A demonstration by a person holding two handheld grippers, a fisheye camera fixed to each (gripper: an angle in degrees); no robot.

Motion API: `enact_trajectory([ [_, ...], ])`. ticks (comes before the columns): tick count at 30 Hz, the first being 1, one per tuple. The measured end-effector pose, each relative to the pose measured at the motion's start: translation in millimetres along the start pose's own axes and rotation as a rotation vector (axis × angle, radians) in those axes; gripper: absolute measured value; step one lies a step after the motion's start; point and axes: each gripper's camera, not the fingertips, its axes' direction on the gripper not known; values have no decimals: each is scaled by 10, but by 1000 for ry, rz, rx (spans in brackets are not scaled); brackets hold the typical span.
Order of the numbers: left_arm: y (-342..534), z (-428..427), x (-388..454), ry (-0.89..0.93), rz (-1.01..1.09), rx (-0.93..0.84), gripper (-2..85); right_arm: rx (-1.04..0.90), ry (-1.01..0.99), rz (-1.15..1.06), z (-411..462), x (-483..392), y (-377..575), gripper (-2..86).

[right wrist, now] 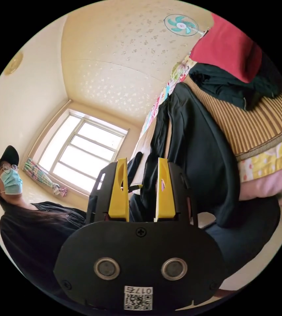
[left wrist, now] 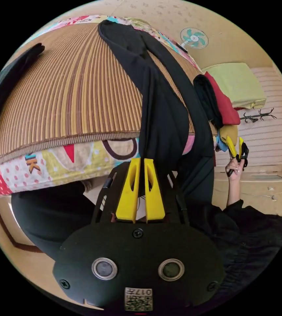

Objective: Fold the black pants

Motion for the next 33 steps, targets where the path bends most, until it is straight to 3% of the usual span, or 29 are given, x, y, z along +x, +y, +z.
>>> enact_trajectory([
  [2,330,-12,-141,147,-58,18,12,21,133,17,-294,78,81,133],
  [5,1139,-276,-543,397,-243,307,3,4,404,93,-560,311,225,137],
  [7,1492,-328,-705,396,-363,362,-1,-70,557,79,-465,477,266,139],
  [9,1657,-360,-676,212,-397,270,-4,-142,606,72,-285,645,252,133],
  [11,1677,-427,-555,46,-373,200,-2,-224,545,98,-99,854,240,111],
  [13,1674,-613,-378,3,-301,232,7,-289,480,98,47,927,323,48],
  [16,1486,-987,-1,158,-142,321,60,-217,311,-65,-3,387,504,34],
  [18,1138,-1174,436,357,7,340,110,-197,238,-194,90,-44,585,30],
  [23,253,-1114,1364,500,196,208,191,-388,83,-404,990,-664,581,30],
  [25,3,-913,1565,481,230,153,181,-527,-3,-450,1564,-712,648,30],
  [28,-237,-320,1629,470,243,-12,85,-747,-99,-452,2148,-516,765,35],
  [30,-105,-160,1478,548,178,11,40,-904,-133,-459,2300,-328,715,40],
  [32,42,-203,1439,530,176,59,38,-925,-191,-478,2228,-183,439,48],
  [33,117,-227,1429,505,160,74,37,-845,-185,-486,2131,-92,108,58],
])
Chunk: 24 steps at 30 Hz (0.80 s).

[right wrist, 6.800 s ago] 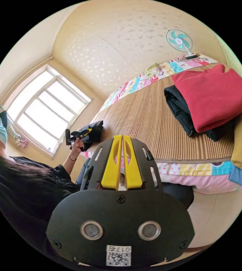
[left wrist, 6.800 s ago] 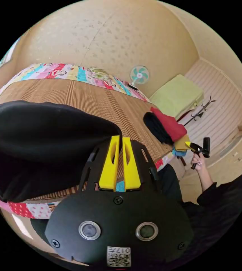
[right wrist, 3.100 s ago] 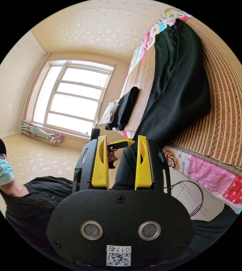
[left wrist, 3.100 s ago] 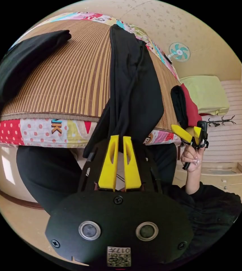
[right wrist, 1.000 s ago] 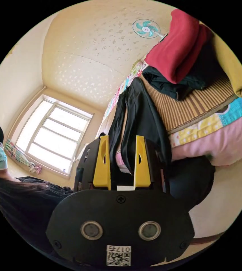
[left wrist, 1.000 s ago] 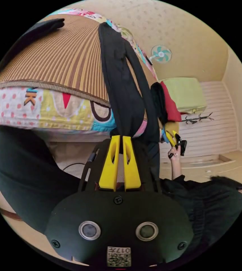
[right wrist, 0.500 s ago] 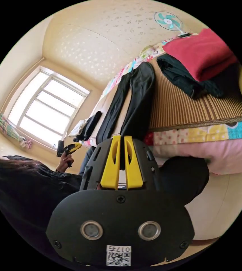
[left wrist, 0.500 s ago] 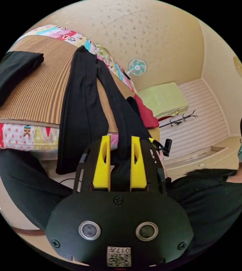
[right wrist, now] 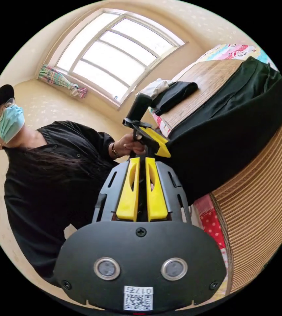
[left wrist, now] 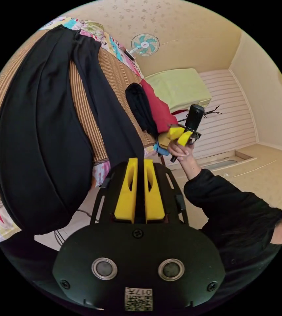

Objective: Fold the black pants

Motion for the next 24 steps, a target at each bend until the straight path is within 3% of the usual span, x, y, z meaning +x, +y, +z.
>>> enact_trajectory([
  [2,77,-12,32,-3,-12,29,37,139,125,49,-464,317,-237,85],
  [4,93,44,71,16,-14,29,37,244,384,239,-839,973,-740,140],
  [7,75,151,198,24,-2,39,37,236,578,403,-847,1992,-1432,172],
  [10,10,244,346,28,16,28,39,306,707,610,-793,2997,-1786,152],
  [13,-5,191,390,56,7,48,38,349,756,778,-719,3670,-2025,68],
  [16,148,1,419,19,46,109,36,574,864,745,-443,3410,-2517,44],
  [17,256,-81,407,0,42,129,36,562,874,711,-308,3352,-2696,42],
  [21,702,-549,185,-28,-41,241,37,389,836,416,930,3006,-3764,50],
  [24,956,-773,-166,-85,-171,229,54,209,610,333,1667,3129,-3982,82],
])
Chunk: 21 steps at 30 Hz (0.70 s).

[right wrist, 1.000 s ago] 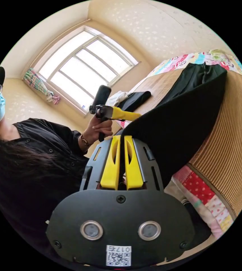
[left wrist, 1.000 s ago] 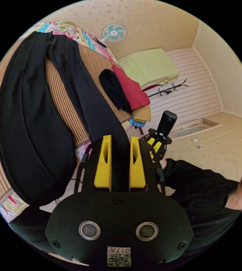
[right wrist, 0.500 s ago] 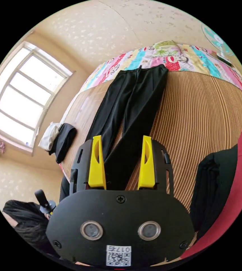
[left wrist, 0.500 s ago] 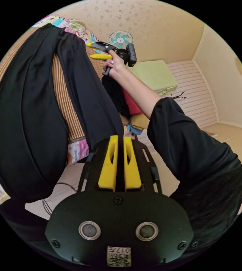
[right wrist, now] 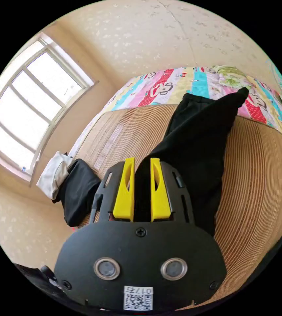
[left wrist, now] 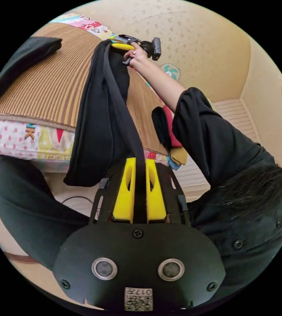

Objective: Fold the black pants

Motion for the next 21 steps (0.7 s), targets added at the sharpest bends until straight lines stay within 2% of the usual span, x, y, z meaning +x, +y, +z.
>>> enact_trajectory([
  [2,61,-50,-280,-74,-93,-56,99,-49,-45,-40,175,-40,214,86],
  [4,134,-156,-501,-111,-151,-58,106,-40,-64,-18,84,41,733,93],
  [6,189,-344,-658,-101,-144,23,89,-33,-60,-30,-94,109,1288,106],
  [10,-46,-317,-846,-109,-143,48,103,-23,109,65,-501,328,2726,120],
  [13,-441,-22,-851,-152,-70,24,106,-58,61,139,-635,383,3572,120],
  [15,-712,419,-874,-200,-38,-90,98,-40,-27,116,-713,286,3987,95],
  [17,-742,834,-915,-196,-30,-239,71,-104,-108,120,-693,173,4317,66],
  [19,-575,1027,-876,-258,-3,-301,41,-88,-112,126,-896,6,4713,49],
  [21,-243,1333,-841,-271,16,-512,36,-211,-113,93,-969,-103,4931,44],
])
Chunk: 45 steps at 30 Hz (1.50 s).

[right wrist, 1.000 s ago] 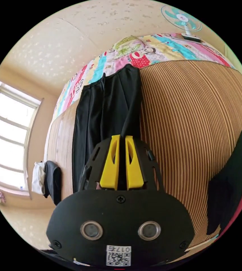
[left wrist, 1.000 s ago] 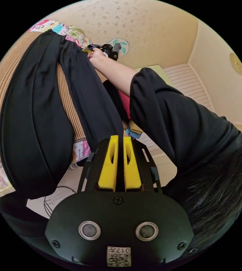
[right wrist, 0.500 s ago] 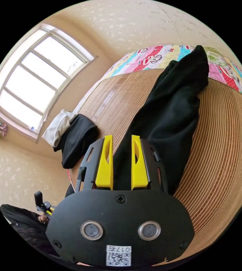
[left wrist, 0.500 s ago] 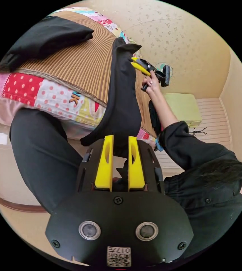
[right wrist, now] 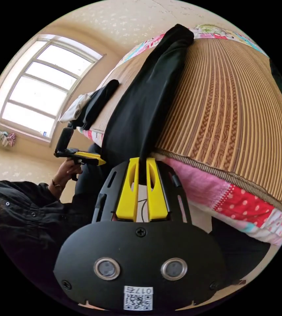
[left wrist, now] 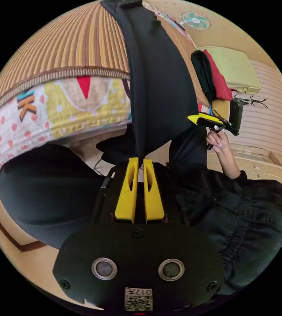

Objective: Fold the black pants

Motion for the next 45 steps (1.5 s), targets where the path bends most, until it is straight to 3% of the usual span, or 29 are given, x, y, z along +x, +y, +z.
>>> enact_trajectory([
  [3,256,436,104,126,-5,-232,40,-262,-28,-65,90,-131,392,45],
  [5,384,422,117,176,-48,-212,45,-304,-41,-111,-6,-211,564,49],
  [10,353,-363,205,289,5,293,67,87,-149,-13,-936,57,226,97],
  [12,142,-608,257,175,42,484,88,200,-162,26,-1116,194,-10,109],
  [14,-132,-581,238,39,17,517,110,266,-164,71,-1173,278,-255,121],
  [18,-424,-230,215,-65,-15,440,130,175,-233,67,-892,134,-670,121],
  [21,-118,70,295,18,14,466,112,187,-255,30,-792,-177,-572,103],
  [23,9,356,269,33,-36,389,70,181,-208,47,-823,-317,-453,59],
  [26,264,569,296,197,-8,263,41,55,-394,37,-867,-490,-274,39],
  [29,751,125,795,332,300,340,39,205,-561,-112,-1629,-988,8,28],
  [31,1060,-436,1128,440,499,451,39,405,-691,-249,-2620,-1380,66,23],
  [33,1391,-1296,1618,513,751,636,38,515,-731,-389,-3393,-1763,0,20],
  [36,1617,-2205,2410,450,1039,787,37,616,-614,-682,-4517,-2789,-162,18],
  [40,1467,-2908,2925,340,1044,978,36,720,-425,-656,-5464,-3518,-782,17],
  [45,297,-3332,2892,217,730,1040,36,671,-418,-473,-5661,-3227,-2112,17],
])
